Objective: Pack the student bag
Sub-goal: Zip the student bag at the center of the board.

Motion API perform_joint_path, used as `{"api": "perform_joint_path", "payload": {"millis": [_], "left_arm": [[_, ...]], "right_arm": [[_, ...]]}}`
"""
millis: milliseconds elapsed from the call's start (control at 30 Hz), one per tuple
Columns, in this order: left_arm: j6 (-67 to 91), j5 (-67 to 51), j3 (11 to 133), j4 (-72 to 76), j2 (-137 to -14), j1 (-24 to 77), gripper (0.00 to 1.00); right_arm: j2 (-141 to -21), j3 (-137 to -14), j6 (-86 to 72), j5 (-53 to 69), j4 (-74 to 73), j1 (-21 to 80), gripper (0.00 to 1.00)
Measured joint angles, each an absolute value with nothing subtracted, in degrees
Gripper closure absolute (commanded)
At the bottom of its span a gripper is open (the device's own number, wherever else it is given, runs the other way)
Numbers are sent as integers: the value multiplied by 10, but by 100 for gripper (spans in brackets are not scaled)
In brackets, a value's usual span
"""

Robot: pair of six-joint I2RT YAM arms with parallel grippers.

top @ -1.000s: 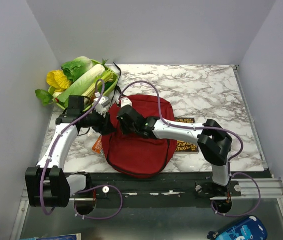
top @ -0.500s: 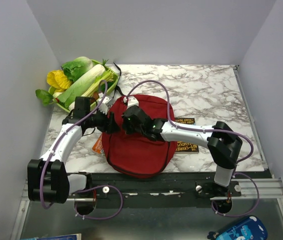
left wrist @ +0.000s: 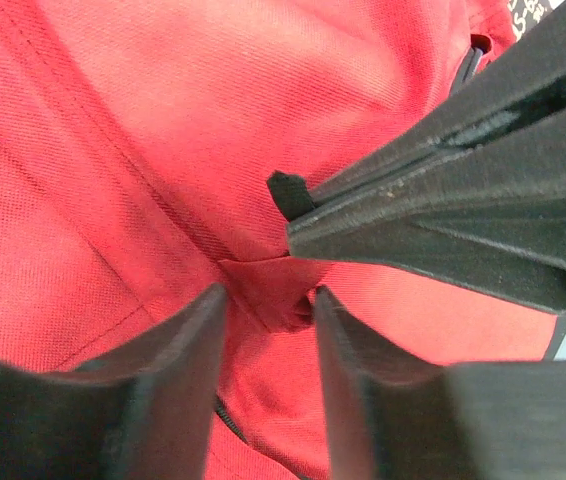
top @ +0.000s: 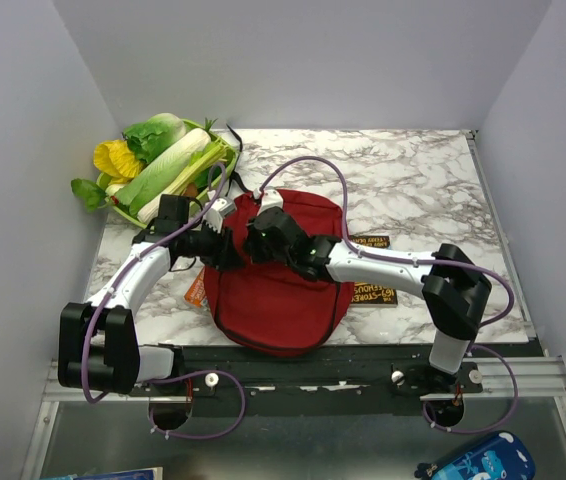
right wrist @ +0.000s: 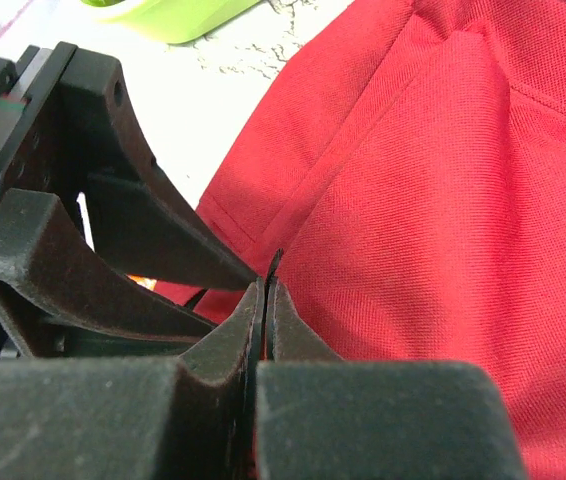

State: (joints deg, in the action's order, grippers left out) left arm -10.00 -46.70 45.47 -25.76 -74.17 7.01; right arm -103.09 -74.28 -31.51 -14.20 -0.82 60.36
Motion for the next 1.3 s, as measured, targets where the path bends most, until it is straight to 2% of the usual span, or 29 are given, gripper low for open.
{"api": "perform_joint_path", "payload": {"millis": [33,67,167,267,733,1300], "left_arm": [[-100,-467,455,-257,-742,71,65],[-101,-467,455,-257,-742,72,75],[-103,-468,454,-253,-742,76,91],[-107,-468,453,-251,-742,76,100],[-116,-467,452,-255,-732,77,100],[-125,-469,453,-259,-718,86,100]], "right_arm": [[-1031,-743,-316,-142,-8,604,99],[-1031,-743,-317,-142,-6,603,99],[-1031,-743,-323,-142,-4,602,99],[-1031,-743,-327,-143,-4,602,99],[-1014,-710,-335,-208,-20,596,99],[-870,-569,-380,-264,-51,589,99]]}}
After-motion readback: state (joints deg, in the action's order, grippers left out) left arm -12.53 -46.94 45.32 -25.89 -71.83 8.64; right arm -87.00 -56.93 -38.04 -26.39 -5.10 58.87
